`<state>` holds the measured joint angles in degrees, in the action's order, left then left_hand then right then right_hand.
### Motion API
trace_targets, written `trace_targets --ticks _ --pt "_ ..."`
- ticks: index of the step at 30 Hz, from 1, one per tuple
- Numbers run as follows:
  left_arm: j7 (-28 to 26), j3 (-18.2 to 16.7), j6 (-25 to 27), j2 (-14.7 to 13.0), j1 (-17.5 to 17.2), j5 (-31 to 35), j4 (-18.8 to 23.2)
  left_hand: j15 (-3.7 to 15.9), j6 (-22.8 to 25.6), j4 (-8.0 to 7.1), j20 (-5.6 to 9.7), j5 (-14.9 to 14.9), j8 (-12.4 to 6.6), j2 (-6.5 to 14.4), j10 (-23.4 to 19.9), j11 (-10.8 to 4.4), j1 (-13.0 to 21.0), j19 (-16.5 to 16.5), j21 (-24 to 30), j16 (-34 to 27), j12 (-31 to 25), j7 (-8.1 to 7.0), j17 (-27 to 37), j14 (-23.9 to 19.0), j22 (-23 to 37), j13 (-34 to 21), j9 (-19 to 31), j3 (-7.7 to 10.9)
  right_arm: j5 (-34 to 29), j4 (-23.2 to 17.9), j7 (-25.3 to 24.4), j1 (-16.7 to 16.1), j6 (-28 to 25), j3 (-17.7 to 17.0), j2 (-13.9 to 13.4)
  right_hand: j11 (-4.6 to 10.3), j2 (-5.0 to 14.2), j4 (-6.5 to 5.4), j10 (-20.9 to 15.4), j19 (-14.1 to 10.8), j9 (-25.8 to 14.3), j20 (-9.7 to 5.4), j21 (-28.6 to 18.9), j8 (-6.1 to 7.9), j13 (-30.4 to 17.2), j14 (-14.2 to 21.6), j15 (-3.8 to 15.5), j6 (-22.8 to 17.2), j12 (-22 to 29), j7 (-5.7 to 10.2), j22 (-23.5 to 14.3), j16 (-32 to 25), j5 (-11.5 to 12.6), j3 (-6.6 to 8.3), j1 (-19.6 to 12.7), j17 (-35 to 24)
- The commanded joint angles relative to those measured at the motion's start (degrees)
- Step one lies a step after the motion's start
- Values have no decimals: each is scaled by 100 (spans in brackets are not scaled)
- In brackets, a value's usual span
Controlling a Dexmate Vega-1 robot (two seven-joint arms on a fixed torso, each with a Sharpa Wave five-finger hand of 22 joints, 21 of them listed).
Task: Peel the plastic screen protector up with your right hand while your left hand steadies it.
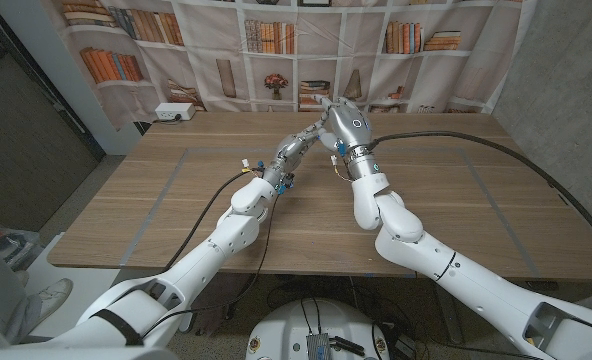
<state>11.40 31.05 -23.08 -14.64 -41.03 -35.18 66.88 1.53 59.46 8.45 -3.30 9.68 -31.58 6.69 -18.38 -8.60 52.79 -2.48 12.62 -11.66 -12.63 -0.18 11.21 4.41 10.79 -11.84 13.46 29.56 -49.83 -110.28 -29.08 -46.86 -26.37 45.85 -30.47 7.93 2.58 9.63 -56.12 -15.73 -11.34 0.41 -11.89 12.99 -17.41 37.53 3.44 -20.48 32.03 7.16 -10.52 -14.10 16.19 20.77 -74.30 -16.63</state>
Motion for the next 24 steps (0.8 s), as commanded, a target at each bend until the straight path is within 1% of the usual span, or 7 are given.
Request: trace_targets --ticks 1,17,19,21,22,23,24 --pt "3 27 10 39 45 23 -50 116 45 -19 29 16 -18 15 -23 0 15 13 -4 -3 28 9 10 7 9 -14 5 0 259 -310 328 -237 325 -179 -209 337 -45 -18 -380 -4 -8 23 -14 -19 -28 67 1006 -36 53 -43 -15 37 25 12 12 -5" --pt "-101 7 -9 10 -89 19 126 107 34 -28 27 15 -18 23 -26 -14 8 12 -5 -4 29 11 13 9 9 -15 17 -2 469 -522 644 -447 637 -321 -360 337 -97 -21 -392 7 -9 97 -5 -25 -28 79 993 -47 56 -74 -13 73 39 29 52 12" --pt "-120 6 10 -24 -107 34 167 111 37 -26 31 15 -18 21 -34 -7 11 13 -4 -3 26 9 13 9 9 -15 18 -1 527 -566 719 -465 749 -344 -438 337 -104 -21 -394 7 -9 106 -5 -25 -28 78 993 -49 57 -78 -13 78 40 31 57 14" --pt "-170 7 25 -51 -127 65 208 110 28 -26 29 14 -18 21 -32 -8 11 13 -4 -3 27 8 12 9 9 -15 24 -1 628 -587 769 -484 864 -387 -482 338 -114 -22 -399 26 -9 174 4 -27 -29 85 998 -51 58 -80 -12 85 45 39 67 18" --pt "-157 3 42 -56 -136 41 224 114 36 -25 39 14 -19 18 -32 -14 11 16 -3 -3 27 11 12 9 9 -15 21 -2 735 -599 801 -501 937 -427 -495 340 -125 -19 -406 36 -11 318 9 -30 -30 91 1002 -56 60 -75 -11 100 57 61 73 22" --pt "-184 11 56 -75 -139 72 244 107 30 -28 30 13 -19 21 -34 4 8 17 -3 -2 26 1 13 12 9 -15 25 -3 869 -612 850 -517 1001 -474 -498 339 -139 -19 -409 -30 -12 454 -14 -39 -31 100 1002 -49 59 -86 -11 117 70 86 88 27" --pt "-181 12 66 -78 -141 67 248 110 35 -28 33 13 -20 21 -34 -1 8 17 -3 -2 26 4 13 12 9 -15 24 -3 951 -617 868 -532 1038 -508 -492 338 -145 -16 -412 -32 -12 490 -13 -41 -32 97 1007 -50 60 -83 -11 123 73 92 87 28"
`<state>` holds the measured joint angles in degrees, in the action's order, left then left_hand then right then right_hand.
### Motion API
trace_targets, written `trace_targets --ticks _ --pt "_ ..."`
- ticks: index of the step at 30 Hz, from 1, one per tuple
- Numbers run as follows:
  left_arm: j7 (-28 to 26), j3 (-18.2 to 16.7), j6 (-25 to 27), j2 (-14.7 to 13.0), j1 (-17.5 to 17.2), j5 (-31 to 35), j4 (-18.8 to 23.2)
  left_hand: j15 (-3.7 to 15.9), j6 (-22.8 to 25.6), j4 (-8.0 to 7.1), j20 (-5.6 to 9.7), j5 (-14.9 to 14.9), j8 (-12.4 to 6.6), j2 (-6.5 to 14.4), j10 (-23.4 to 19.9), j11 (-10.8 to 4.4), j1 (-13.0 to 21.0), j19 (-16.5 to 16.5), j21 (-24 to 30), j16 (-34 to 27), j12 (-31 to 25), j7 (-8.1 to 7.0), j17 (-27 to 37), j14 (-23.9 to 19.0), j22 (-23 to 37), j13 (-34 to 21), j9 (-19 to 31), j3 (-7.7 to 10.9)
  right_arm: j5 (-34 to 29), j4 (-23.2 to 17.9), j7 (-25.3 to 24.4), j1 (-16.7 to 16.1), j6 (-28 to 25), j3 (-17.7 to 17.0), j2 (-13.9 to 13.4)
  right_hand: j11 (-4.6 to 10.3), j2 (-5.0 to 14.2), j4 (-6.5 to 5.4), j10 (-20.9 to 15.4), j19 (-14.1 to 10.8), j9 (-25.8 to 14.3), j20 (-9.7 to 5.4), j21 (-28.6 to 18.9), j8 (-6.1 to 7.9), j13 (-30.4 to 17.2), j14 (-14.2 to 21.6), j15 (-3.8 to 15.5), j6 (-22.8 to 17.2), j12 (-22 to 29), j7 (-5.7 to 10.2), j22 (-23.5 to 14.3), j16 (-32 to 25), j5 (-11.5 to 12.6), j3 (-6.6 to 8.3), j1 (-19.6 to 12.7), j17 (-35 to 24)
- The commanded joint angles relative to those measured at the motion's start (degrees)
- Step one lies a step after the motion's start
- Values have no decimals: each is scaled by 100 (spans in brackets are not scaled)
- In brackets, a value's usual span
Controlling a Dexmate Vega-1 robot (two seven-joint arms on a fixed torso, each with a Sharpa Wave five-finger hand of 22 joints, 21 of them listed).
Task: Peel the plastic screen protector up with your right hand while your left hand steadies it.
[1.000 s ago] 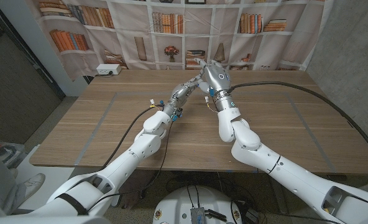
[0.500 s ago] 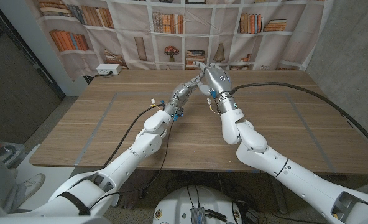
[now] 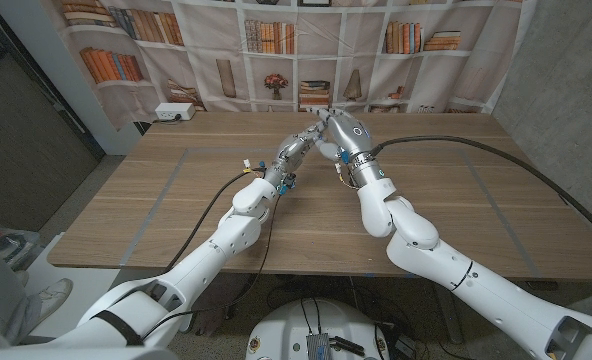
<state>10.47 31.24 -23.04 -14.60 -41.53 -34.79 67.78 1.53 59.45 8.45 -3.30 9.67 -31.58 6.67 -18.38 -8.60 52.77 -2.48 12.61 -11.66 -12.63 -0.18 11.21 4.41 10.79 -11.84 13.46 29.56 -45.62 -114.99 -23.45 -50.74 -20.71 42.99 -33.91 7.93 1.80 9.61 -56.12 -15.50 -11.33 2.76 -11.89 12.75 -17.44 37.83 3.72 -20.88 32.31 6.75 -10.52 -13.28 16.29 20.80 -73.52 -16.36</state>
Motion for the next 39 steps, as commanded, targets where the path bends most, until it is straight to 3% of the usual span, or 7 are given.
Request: trace_targets --ticks 1,3,7,16,18,27,39 --pt "-46 -12 51 -69 -90 -10 135 113 39 -26 35 14 -20 21 -35 -1 12 18 -2 -1 26 -3 12 12 9 -15 21 -3 564 -146 314 -148 499 -239 -148 339 -67 -12 -415 -62 -14 324 -13 -19 -31 67 981 -7 34 -43 -10 47 68 101 7 0" --pt "-47 -14 60 -63 -90 -22 132 112 35 -25 33 14 -17 21 -22 -8 13 17 -3 -1 32 2 12 12 9 -15 18 -2 622 -127 302 -145 596 -270 -160 341 -87 -15 -418 -203 -17 715 -52 -33 -39 53 978 1 32 -47 -6 73 86 138 29 -7" --pt "-35 -7 17 -50 -73 -4 86 107 43 -28 27 13 -16 22 -19 -12 9 16 -3 0 33 18 12 15 9 -15 15 -4 663 -113 300 -137 738 -294 -176 340 -97 -18 -419 -298 -19 964 -64 -45 -47 46 971 19 32 -55 2 85 99 162 44 -18" --pt "-34 -9 29 -67 -92 -12 109 106 40 -27 29 13 -12 24 -33 -20 12 18 -3 0 27 15 12 15 9 -15 13 -2 1034 -112 481 -131 1137 -452 -277 349 -79 -36 -419 -352 -24 1017 -57 -54 -56 -10 958 32 35 -43 9 122 114 202 74 -15" --pt "-49 -9 24 -68 -99 -4 115 105 44 -23 29 13 -10 21 -35 -15 16 18 -3 2 27 24 10 18 9 -15 8 -1 1032 -131 596 -80 1225 -461 -357 368 1 -65 -392 -301 -52 1027 1 -55 -82 -109 936 61 49 -9 25 177 142 271 101 -13" --pt "-67 -21 26 -96 -123 -1 146 108 30 -22 25 10 9 19 -38 -21 18 20 -3 0 27 11 8 13 9 -15 -6 -5 1410 -105 1046 52 1680 -602 -532 413 362 -156 -81 -35 -269 1028 134 -51 -286 -526 888 226 211 -178 43 278 177 549 285 5" --pt "-98 -54 2 -107 -159 -27 162 118 31 -28 30 8 10 25 -44 -15 15 19 -4 2 27 -2 8 21 9 -15 1 -12 1593 14 1128 78 1956 -720 -513 412 335 -136 -4 24 -307 1023 135 -18 -376 -612 894 168 309 -273 42 272 174 598 397 25"
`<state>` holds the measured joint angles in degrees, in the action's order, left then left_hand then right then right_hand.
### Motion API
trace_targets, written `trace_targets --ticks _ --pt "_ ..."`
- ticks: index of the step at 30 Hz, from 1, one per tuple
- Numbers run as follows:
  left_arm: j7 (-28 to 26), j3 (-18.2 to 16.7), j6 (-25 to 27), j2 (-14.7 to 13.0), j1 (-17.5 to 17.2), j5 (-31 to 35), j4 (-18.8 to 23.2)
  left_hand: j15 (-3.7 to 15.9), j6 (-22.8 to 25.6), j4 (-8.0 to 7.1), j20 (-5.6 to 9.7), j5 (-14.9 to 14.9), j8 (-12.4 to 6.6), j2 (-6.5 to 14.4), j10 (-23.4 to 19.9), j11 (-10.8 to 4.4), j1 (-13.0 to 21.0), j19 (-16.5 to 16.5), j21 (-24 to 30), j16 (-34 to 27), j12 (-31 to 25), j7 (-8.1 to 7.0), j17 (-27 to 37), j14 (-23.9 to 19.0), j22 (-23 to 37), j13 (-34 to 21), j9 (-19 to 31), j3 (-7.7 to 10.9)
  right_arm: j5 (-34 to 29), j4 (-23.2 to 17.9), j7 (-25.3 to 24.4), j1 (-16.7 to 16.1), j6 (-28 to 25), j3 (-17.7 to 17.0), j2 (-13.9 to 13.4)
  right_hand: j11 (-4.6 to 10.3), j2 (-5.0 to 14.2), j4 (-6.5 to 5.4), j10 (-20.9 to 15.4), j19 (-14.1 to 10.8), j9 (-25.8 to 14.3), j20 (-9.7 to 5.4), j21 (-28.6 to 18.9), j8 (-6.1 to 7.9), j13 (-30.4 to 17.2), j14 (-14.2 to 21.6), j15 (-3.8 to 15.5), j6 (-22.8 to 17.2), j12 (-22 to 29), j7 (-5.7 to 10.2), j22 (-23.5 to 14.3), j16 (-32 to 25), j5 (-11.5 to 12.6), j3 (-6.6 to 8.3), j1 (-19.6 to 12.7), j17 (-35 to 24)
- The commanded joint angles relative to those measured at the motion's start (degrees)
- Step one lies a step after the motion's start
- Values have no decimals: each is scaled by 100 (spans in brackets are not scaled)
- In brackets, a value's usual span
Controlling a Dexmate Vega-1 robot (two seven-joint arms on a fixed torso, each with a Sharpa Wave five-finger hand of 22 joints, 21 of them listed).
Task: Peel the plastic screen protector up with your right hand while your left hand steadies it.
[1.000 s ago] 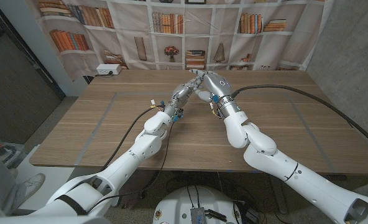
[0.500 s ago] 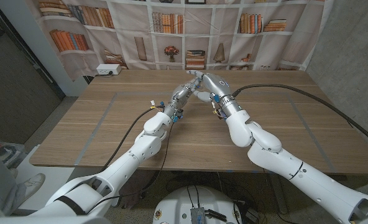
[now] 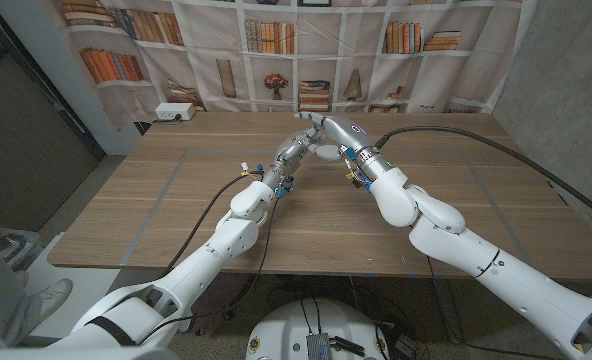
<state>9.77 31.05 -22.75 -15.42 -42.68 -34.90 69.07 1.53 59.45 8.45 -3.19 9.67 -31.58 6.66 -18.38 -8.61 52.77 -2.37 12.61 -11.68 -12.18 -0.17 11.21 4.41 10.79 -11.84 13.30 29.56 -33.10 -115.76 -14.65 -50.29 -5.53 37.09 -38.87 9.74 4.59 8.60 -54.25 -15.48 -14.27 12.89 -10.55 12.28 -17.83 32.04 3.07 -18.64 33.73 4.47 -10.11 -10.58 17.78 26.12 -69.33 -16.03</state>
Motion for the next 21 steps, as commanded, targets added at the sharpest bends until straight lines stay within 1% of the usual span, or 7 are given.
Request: trace_targets --ticks 1,7,12,14,16,18,21 --pt "-76 -26 -18 -44 -53 30 64 122 27 -29 19 7 9 23 -40 -20 13 9 -3 3 -16 -11 7 20 9 -15 24 -15 376 100 268 34 464 -142 -23 228 47 -33 -199 23 -15 9 -1 40 -346 -31 959 -88 184 -46 2 -2 26 71 -7 -6" --pt "-41 -31 -61 -14 -66 -7 29 111 -31 -53 11 4 26 40 -7 -1 -9 7 -4 0 -3 -52 15 26 9 -15 36 -24 693 216 329 53 678 -229 8 229 3 -25 -223 14 -22 6 -14 61 -382 -21 940 -156 248 -52 0 -17 30 88 64 8" --pt "6 -38 2 -21 -71 -74 38 175 -129 -60 57 9 102 -30 21 -44 -60 12 -3 -1 4 -205 12 22 9 -16 -22 -77 834 320 295 63 819 -275 47 238 32 -29 -208 -11 -31 3 -29 58 -410 -19 942 -159 282 -42 -3 -25 40 128 96 12" --pt "0 -38 -44 -8 -69 -55 10 222 -354 -76 116 3 226 -136 35 -103 -146 2 -9 1 7 -254 10 27 7 -15 -70 -158 823 363 249 68 817 -286 73 239 37 -27 -196 -21 -33 1 -34 59 -416 -24 945 -165 287 -39 -4 -25 42 139 102 14" --pt "11 -35 4 -18 -63 -72 19 252 -393 -101 158 -6 268 -233 41 -138 -242 -18 -19 5 6 -241 10 41 6 -15 -100 -235 840 384 237 71 827 -295 85 240 45 -27 -186 -31 -35 0 -38 59 -423 -23 946 -169 294 -44 -5 -27 44 150 109 15" --pt "36 -40 -20 4 -59 -94 -11 232 -498 -164 164 -1 353 -358 77 -121 -419 -47 -30 7 14 -211 16 63 7 -15 -141 -351 831 425 166 73 792 -318 126 239 52 -28 -173 -44 -37 0 -44 58 -431 -22 944 -170 301 -41 -6 -29 46 161 119 17" --pt "69 -41 -13 13 -37 -112 -39 229 -659 -226 159 21 467 -455 112 -121 -588 -72 -37 10 22 -215 23 91 10 -16 -175 -452 803 470 94 92 752 -341 153 238 73 -27 -150 -73 -42 -3 -55 59 -448 -17 951 -182 319 -40 -7 -35 52 190 134 20"
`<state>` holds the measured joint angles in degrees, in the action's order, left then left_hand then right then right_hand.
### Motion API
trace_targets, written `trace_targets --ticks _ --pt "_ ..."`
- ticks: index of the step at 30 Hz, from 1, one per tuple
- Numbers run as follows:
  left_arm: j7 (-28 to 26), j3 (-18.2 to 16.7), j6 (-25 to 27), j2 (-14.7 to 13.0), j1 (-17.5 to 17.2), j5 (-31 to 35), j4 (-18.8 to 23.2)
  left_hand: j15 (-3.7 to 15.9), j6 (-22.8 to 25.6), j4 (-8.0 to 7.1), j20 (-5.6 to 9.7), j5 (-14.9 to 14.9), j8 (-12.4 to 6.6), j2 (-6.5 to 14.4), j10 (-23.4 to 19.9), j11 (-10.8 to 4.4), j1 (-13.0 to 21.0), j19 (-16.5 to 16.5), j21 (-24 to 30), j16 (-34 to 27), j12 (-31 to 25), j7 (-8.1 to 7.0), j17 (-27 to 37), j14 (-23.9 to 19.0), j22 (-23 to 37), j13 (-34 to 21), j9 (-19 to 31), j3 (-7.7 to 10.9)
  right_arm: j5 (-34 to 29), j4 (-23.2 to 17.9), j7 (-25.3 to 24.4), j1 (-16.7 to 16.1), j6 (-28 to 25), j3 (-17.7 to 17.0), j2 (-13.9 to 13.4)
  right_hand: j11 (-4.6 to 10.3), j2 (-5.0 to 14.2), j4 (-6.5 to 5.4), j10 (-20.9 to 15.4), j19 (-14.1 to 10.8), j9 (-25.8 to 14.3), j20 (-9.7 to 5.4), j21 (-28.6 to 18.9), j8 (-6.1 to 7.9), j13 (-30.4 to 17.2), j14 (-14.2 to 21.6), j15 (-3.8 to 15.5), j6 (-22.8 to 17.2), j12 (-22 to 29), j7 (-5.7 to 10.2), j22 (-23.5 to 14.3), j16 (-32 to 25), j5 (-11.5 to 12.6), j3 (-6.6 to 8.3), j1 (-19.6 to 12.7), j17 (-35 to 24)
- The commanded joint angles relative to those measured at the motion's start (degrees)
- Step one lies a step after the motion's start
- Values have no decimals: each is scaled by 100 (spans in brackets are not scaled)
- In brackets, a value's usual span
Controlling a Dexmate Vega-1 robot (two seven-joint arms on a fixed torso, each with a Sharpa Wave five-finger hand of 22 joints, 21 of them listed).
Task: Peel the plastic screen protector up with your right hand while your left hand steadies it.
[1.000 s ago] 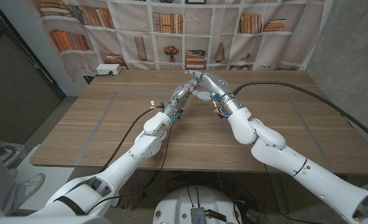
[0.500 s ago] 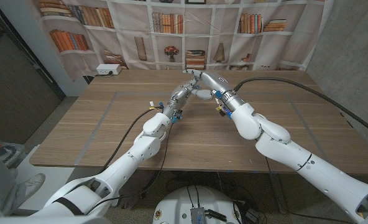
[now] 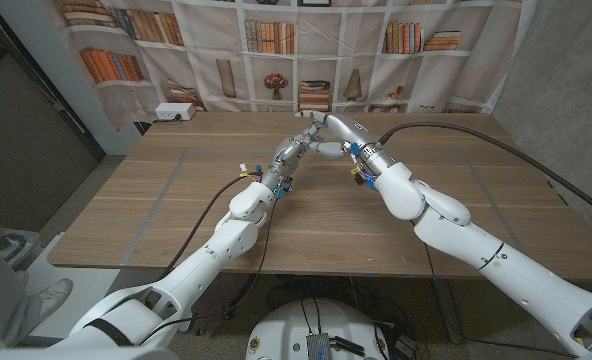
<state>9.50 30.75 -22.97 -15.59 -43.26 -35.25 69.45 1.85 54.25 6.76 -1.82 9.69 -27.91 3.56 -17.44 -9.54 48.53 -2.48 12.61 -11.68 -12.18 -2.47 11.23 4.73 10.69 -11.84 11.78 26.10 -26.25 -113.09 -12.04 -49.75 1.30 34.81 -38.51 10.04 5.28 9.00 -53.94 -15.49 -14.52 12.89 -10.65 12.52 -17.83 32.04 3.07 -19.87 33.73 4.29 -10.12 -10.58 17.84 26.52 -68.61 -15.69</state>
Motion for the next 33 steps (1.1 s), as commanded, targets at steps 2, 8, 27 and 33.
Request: trace_targets --ticks 2,8,27,33 --pt "158 -6 18 29 60 -88 -132 179 -169 -78 10 26 129 -168 37 -31 -216 -78 -43 12 26 11 24 73 20 -17 -32 -133 76 231 -244 47 21 -128 147 208 13 -63 -171 -86 -19 -3 -51 34 -457 -14 961 -59 328 -16 -7 -38 50 165 66 -13" --pt "281 12 30 41 158 -93 -260 141 -304 -169 -13 61 246 -286 149 12 -456 -121 -53 13 51 36 33 108 24 -18 -56 -265 7 269 -402 76 -114 -191 178 207 25 -57 -149 -116 -24 -5 -60 37 -476 10 978 -78 350 -13 -8 -58 50 175 82 -19" --pt "692 -6 -33 220 448 -223 -742 93 -401 -262 -38 92 359 -374 253 63 -697 -151 -53 16 57 85 42 161 28 -20 -65 -386 -242 53 -796 8 -933 -454 124 205 0 -32 -117 -198 -35 -7 -80 37 -530 49 956 -110 421 -15 -7 -67 78 232 143 -1" --pt "707 -8 -28 218 454 -213 -734 90 -403 -315 -44 98 386 -402 251 69 -811 -155 -51 9 45 79 47 161 30 -22 -67 -440 -145 5 -895 -20 -1147 -505 184 204 -4 -28 -111 -241 -39 -9 -89 42 -553 82 957 -140 454 -6 -8 -77 97 260 174 5"
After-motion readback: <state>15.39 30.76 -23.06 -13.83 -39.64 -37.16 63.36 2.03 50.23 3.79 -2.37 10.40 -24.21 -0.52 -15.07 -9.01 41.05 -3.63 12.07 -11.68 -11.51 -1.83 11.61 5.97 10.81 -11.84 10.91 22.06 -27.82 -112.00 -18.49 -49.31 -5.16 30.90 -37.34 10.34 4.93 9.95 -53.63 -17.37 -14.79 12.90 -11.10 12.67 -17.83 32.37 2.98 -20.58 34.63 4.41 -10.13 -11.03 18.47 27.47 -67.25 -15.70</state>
